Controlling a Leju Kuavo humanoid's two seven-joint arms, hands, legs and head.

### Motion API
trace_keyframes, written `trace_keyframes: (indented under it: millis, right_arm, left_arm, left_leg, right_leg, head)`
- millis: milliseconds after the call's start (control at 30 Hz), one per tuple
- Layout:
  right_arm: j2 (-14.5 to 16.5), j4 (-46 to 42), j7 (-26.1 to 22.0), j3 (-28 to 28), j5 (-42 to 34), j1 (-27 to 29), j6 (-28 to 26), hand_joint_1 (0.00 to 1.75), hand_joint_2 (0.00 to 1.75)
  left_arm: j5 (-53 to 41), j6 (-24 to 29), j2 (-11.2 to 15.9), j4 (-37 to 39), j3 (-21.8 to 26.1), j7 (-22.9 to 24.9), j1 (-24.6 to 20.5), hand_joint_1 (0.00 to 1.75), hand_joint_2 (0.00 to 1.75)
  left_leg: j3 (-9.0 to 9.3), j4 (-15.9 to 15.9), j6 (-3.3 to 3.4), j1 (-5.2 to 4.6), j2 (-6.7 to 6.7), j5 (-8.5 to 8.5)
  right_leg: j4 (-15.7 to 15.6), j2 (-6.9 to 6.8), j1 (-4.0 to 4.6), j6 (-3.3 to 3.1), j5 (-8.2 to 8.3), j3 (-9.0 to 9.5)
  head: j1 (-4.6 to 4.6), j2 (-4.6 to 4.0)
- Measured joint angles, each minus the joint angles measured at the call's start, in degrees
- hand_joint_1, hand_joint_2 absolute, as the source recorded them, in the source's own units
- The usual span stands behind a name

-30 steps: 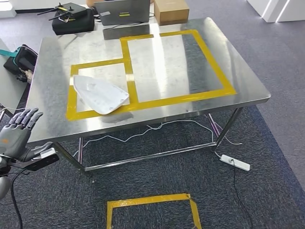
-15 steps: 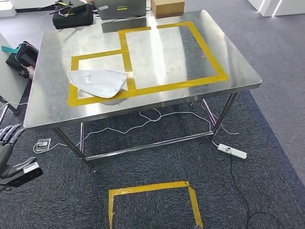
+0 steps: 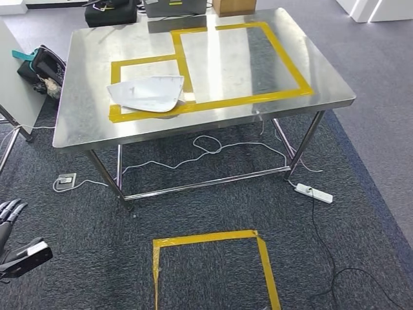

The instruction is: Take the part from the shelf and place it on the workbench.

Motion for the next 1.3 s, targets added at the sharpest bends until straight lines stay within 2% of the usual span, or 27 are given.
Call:
trace_keyframes:
  millis: [33,67,133,200,267,300,333,367,433,467,500,533,567,633,667,700,767,800,833,900,933,967,1033,1067,1133,1200,1300]
  right_arm:
    - [0.05,0.01,-0.2,-0.09,-0.21,-0.11,0.02,0.0,0.0]
    - [0.11,0.01,-0.39,-0.21,-0.4,-0.18,0.03,0.0,0.0]
    - [0.32,0.05,-0.61,-0.57,-0.91,-0.22,0.07,0.0,0.0]
    - [0.54,0.08,-0.75,-0.97,-1.41,-0.25,0.12,0.0,0.0]
    - [0.77,0.08,-0.97,-1.23,-1.65,-0.23,0.2,0.0,0.0]
    - [0.9,0.08,-1.09,-1.36,-1.74,-0.2,0.21,0.0,0.0]
    - [1.02,0.08,-1.21,-1.52,-1.86,-0.16,0.19,0.0,0.0]
    - [1.15,0.08,-1.33,-1.72,-2.01,-0.13,0.13,0.0,0.0]
    - [1.36,0.08,-1.55,-2.0,-2.3,-0.19,-0.03,0.0,0.0]
    - [1.43,0.06,-1.66,-2.14,-2.4,-0.25,-0.09,0.0,0.0]
    - [1.47,0.04,-1.73,-2.26,-2.46,-0.33,-0.14,0.0,0.0]
    - [1.5,0.02,-1.8,-2.37,-2.48,-0.38,-0.18,0.0,0.0]
    - [1.54,0.01,-1.85,-2.48,-2.5,-0.37,-0.2,0.0,0.0]
    - [1.59,0.02,-1.93,-2.62,-2.58,-0.23,-0.22,0.0,0.0]
    - [1.6,0.03,-1.94,-2.72,-2.64,-0.11,-0.25,0.0,0.0]
    - [1.6,0.04,-1.95,-2.84,-2.7,0.03,-0.27,0.0,0.0]
    - [1.61,0.06,-1.94,-3.06,-2.79,0.11,-0.32,0.0,0.0]
    - [1.61,0.06,-1.94,-3.15,-2.83,0.07,-0.34,0.0,0.0]
    - [1.62,0.06,-1.92,-3.24,-2.87,0.01,-0.39,0.0,0.0]
    - [1.62,0.06,-1.77,-3.4,-2.99,-0.02,-0.57,0.0,0.0]
    - [1.62,0.06,-1.68,-3.45,-3.06,-0.04,-0.69,0.0,0.0]
    - [1.62,0.06,-1.61,-3.47,-3.15,-0.1,-0.79,0.0,0.0]
    - [1.62,0.06,-1.56,-3.52,-3.32,-0.28,-1.02,0.0,0.0]
    - [1.62,0.06,-1.55,-3.58,-3.39,-0.34,-1.1,0.0,0.0]
    - [1.62,0.06,-1.49,-3.79,-3.45,-0.28,-1.22,0.0,0.0]
    - [1.62,0.06,-1.36,-3.96,-3.45,-0.21,-1.3,0.0,0.0]
    - [1.62,0.06,-1.26,-4.03,-3.36,-0.09,-1.44,0.0,0.0]
  left_arm:
    - [-0.07,0.62,-0.83,0.77,0.53,-0.51,0.35,0.0,0.0]
    - [-0.19,1.37,-1.73,1.74,1.09,-1.12,0.66,0.0,0.0]
    - [-0.21,2.95,-3.93,4.35,2.12,-2.63,1.42,0.0,0.0]
    - [0.0,4.49,-6.48,7.64,3.23,-4.28,1.95,0.0,0.0]
    - [0.32,6.37,-9.28,12.01,4.57,-6.28,1.78,0.0,0.0]
    - [0.57,7.39,-10.72,14.48,5.23,-7.48,1.58,0.0,0.0]
    - [0.88,8.41,-12.19,17.17,5.95,-8.79,1.28,0.0,0.0]
    - [1.19,9.38,-13.61,19.89,6.71,-10.08,0.89,0.0,0.0]
    - [1.7,11.12,-15.99,25.04,8.2,-12.17,-0.03,0.0,0.0]
    - [1.85,11.87,-17.01,27.26,8.88,-12.87,-0.53,0.0,0.0]
    - [1.89,12.52,-17.98,29.27,9.43,-13.33,-1.01,0.0,0.0]
    - [1.87,13.12,-18.89,31.18,9.93,-13.65,-1.48,0.0,0.0]
    - [1.87,13.61,-19.76,33.12,10.35,-13.92,-1.9,0.0,0.0]
    - [1.95,14.18,-21.22,36.6,11.18,-14.42,-2.28,0.0,0.0]
    - [2.07,14.32,-21.9,38.14,11.56,-14.68,-2.39,0.0,0.0]
    - [2.18,14.44,-22.39,39.32,11.89,-14.87,-2.48,0.0,0.0]
    - [2.42,14.65,-23.21,41.23,12.4,-15.21,-2.61,0.0,0.0]
    - [2.55,14.72,-23.5,42.07,12.7,-15.39,-2.65,0.0,0.0]
    - [2.77,14.74,-23.8,42.94,13.02,-15.6,-2.71,0.0,0.0]
    - [3.43,14.64,-24.32,44.63,13.79,-15.82,-2.88,0.0,0.0]
    - [3.79,14.53,-24.56,45.3,14.16,-15.81,-2.96,0.0,0.0]
    - [4.06,14.4,-24.76,45.88,14.56,-15.69,-3.02,0.0,0.0]
    - [4.31,14.12,-25.03,46.82,15.28,-15.39,-3.12,0.0,0.0]
    - [4.33,13.97,-25.12,47.28,15.62,-15.2,-3.18,0.0,0.0]
    - [4.48,13.67,-25.28,48.19,16.18,-14.82,-3.19,0.0,0.0]
    - [4.74,13.46,-25.43,49.02,16.68,-14.57,-2.99,0.0,0.0]
    - [5.21,13.06,-25.55,50.02,17.53,-14.4,-2.8,0.0,0.0]
  left_leg:
    - [-0.1,-0.04,-0.25,0.03,-0.01,0.5]
    - [-0.12,-0.12,-0.53,0.06,-0.01,0.98]
    - [-0.47,0.04,-1.14,0.25,-0.06,0.83]
    - [-1.88,3.06,-1.79,0.4,-0.12,-3.3]
    - [-3.92,10.0,-2.42,0.67,-0.12,-9.17]
    - [-4.57,13.54,-2.69,0.85,-0.12,-10.56]
    - [-4.56,15.89,-2.92,1.04,-0.12,-10.54]
    - [-3.68,16.46,-3.13,1.23,-0.12,-9.36]
    - [1.0,11.81,-3.59,1.73,-0.11,-6.53]
    - [4.24,7.61,-3.8,1.94,-0.15,-6.38]
    - [6.76,4.14,-3.61,2.04,-0.23,-6.84]
    - [8.35,1.7,-3.29,2.02,-0.31,-7.55]
    - [8.82,0.61,-2.74,1.83,-0.38,-7.98]
    - [7.72,0.77,-1.37,1.61,-0.21,-7.37]
    - [7.01,0.84,-0.7,1.56,-0.1,-6.82]
    - [6.11,0.81,-0.1,1.53,0.01,-6.15]
    - [4.25,0.83,0.56,1.29,0.03,-4.69]
    - [3.3,0.86,0.66,1.12,0.04,-3.95]
    - [2.38,0.89,0.72,0.94,0.06,-3.29]
    - [0.66,0.94,0.68,0.65,0.09,-2.08]
    - [0.0,0.95,0.58,0.56,0.08,-1.5]
    - [-0.51,0.97,0.41,0.48,0.07,-0.92]
    - [-0.94,1.09,-0.08,0.36,0.03,0.14]
    - [-1.0,1.07,-0.4,0.37,0.03,0.62]
    - [-1.0,0.99,-1.09,0.55,0.04,1.26]
    - [-1.83,3.03,-1.83,0.71,0.01,-1.09]
    - [-5.2,13.3,-2.64,0.81,-0.01,-8.36]
  right_leg:
    - [-2.76,0.05,0.19,-0.18,-0.8,1.64]
    - [-3.87,0.04,0.28,-0.26,-0.98,2.11]
    - [-4.01,-0.12,0.15,-0.83,0.02,1.2]
    - [-4.2,-0.35,-0.15,-1.53,1.54,-0.11]
    - [-4.1,-0.47,-0.16,-1.7,3.02,-1.65]
    - [-3.99,-0.51,-0.19,-1.59,3.74,-2.51]
    - [-3.8,-0.56,-0.26,-1.41,4.42,-3.49]
    - [-3.52,-0.6,-0.37,-1.15,5.02,-4.56]
    - [-2.66,-0.67,-0.65,-0.48,5.92,-6.51]
    - [-2.03,-0.69,-0.69,-0.11,6.23,-7.35]
    - [-1.5,-0.72,-0.66,0.31,6.55,-7.94]
    - [-1.1,-0.76,-0.59,0.69,6.92,-8.35]
    - [-0.94,-0.79,-0.61,1.0,7.35,-8.63]
    - [-0.84,-0.78,-0.88,1.62,7.82,-9.18]
    - [-0.1,-0.73,-1.01,1.9,6.71,-9.75]
    - [1.72,-0.68,-1.08,2.17,4.45,-10.62]
    - [8.38,-0.62,-1.07,2.44,-1.75,-12.56]
    - [12.06,-0.61,-1.07,2.45,-3.78,-13.15]
    - [14.66,-0.61,-1.06,2.37,-4.17,-13.03]
    - [14.87,-0.61,-1.0,2.01,-1.06,-10.39]
    - [12.17,-0.59,-0.93,1.72,0.75,-7.68]
    - [8.07,-0.58,-0.8,1.38,1.06,-4.42]
    - [-0.25,-0.64,-0.57,0.96,-0.78,1.16]
    - [-2.53,-0.68,-0.42,0.83,-1.83,2.36]
    - [-3.31,-0.77,-0.36,0.32,-1.49,2.19]
    - [-3.4,-0.86,-0.52,-0.58,-0.56,1.49]
    - [-3.37,-1.07,-0.58,-1.2,0.75,-0.01]
  head:
    - [0.04,0.0]
    - [0.1,0.0]
    - [0.18,0.0]
    - [-0.06,0.0]
    - [-0.23,0.0]
    - [-0.22,0.0]
    - [-0.22,0.0]
    - [-0.22,0.0]
    - [-0.24,0.0]
    - [-0.27,0.0]
    - [-0.29,0.0]
    - [-0.29,0.0]
    - [-0.26,0.0]
    - [-0.21,0.0]
    - [-0.15,0.0]
    - [-0.04,0.0]
    - [0.26,0.0]
    - [0.35,0.0]
    - [0.39,0.0]
    - [0.39,0.0]
    - [0.39,0.0]
    - [0.39,0.0]
    - [0.31,0.0]
    - [0.32,0.0]
    - [0.4,0.0]
    - [0.25,0.0]
    - [-0.16,0.0]
